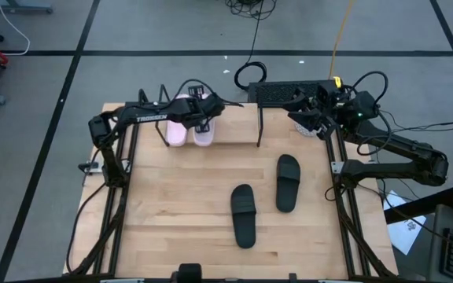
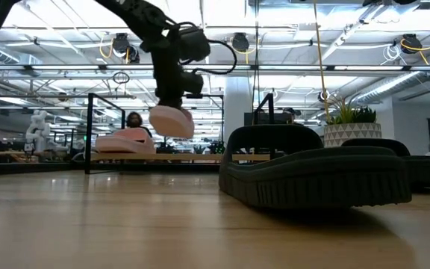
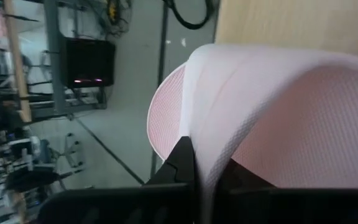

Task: Pick and place slides into the shelf
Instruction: Put the pink slipper on the shelf

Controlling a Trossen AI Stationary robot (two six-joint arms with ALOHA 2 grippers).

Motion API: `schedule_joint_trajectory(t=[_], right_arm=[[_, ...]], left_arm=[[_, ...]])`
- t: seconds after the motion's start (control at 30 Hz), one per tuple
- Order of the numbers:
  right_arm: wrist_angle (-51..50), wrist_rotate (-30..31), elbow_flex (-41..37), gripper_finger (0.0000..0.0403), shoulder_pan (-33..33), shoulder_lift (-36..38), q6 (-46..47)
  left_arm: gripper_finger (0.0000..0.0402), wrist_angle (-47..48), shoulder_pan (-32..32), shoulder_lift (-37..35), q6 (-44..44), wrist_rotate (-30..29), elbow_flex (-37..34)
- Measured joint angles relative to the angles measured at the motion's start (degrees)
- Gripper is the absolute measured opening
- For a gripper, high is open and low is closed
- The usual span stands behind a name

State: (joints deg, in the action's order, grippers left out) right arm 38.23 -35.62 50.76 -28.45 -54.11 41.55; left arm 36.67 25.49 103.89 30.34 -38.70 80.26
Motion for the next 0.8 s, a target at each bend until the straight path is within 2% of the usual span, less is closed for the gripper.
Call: schedule_joint_trajectory(t=[0.1, 0.3, 0.57, 0.8], right_arm=[[0.0, 1.3, 0.0, 0.0185, 0.0, 0.0, -0.4], [-0.5, 4.1, 0.0, 0.0185, 0.0, 0.0, -1.8], [-0.9, 4.1, 0.0, 0.0185, 0.0, 0.0, -2.0], [-0.9, 4.3, 0.0, 0.0185, 0.0, 0.0, -2.0]], left_arm=[[0.0, -4.0, 1.0, -1.3, 0.5, 1.3, -1.7], [0.0, -5.2, 1.8, -1.6, 2.2, 2.7, -4.7], [0.0, -12.0, 2.1, -1.7, 4.2, 2.8, -8.0], [0.0, -13.1, 3.2, -1.7, 4.5, 2.9, -8.9]])
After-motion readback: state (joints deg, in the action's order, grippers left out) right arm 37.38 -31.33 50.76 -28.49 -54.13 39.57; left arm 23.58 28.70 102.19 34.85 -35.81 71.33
